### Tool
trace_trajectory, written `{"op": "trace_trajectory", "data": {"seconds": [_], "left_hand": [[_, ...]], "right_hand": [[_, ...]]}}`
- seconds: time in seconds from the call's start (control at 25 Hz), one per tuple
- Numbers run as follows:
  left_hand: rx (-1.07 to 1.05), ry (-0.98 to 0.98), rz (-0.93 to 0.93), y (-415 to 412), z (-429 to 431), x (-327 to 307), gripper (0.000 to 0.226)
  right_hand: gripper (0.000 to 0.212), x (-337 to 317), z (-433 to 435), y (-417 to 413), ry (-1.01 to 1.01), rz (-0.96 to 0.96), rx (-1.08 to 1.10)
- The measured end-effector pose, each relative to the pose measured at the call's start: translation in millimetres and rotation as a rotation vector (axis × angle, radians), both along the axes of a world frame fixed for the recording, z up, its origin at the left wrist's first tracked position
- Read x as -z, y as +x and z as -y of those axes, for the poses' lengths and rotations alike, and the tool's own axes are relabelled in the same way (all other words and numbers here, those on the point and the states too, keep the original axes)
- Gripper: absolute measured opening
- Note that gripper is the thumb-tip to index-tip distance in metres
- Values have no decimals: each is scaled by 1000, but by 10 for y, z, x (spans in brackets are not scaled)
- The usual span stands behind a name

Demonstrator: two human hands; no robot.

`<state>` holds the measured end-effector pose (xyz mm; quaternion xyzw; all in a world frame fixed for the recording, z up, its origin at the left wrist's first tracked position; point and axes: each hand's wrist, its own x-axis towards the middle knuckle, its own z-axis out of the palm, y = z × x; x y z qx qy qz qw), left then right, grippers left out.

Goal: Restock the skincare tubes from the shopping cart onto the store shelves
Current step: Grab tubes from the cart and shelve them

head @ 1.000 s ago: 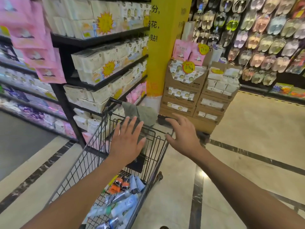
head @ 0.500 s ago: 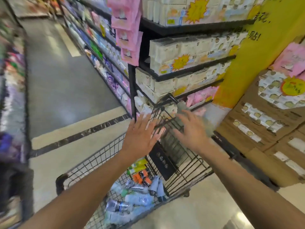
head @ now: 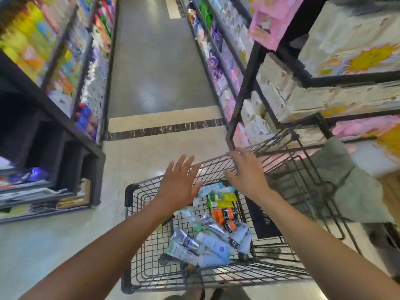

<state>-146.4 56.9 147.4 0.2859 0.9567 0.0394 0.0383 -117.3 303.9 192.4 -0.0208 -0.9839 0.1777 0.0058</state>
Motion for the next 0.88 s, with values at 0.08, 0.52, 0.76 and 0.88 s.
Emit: {"op": "trace_trajectory", "data": {"seconds": [0.08, 0.52, 0.76, 0.88], "left_hand": [[-27, -18, 50, -6, 142, 141, 69], [-295, -80, 404, 405, 660, 1514, 69], [-435, -179, 556, 401, 888, 2394, 78], [-446, -225, 598, 271, 957, 2780, 84]], "right_hand": [[60, 217, 88, -61, -8, 46, -28], [60, 1784, 482, -305, -86, 443, -190], [64, 2773, 772, -483, -75, 613, -236], [64, 3214, 948, -577, -42, 632, -280]]}}
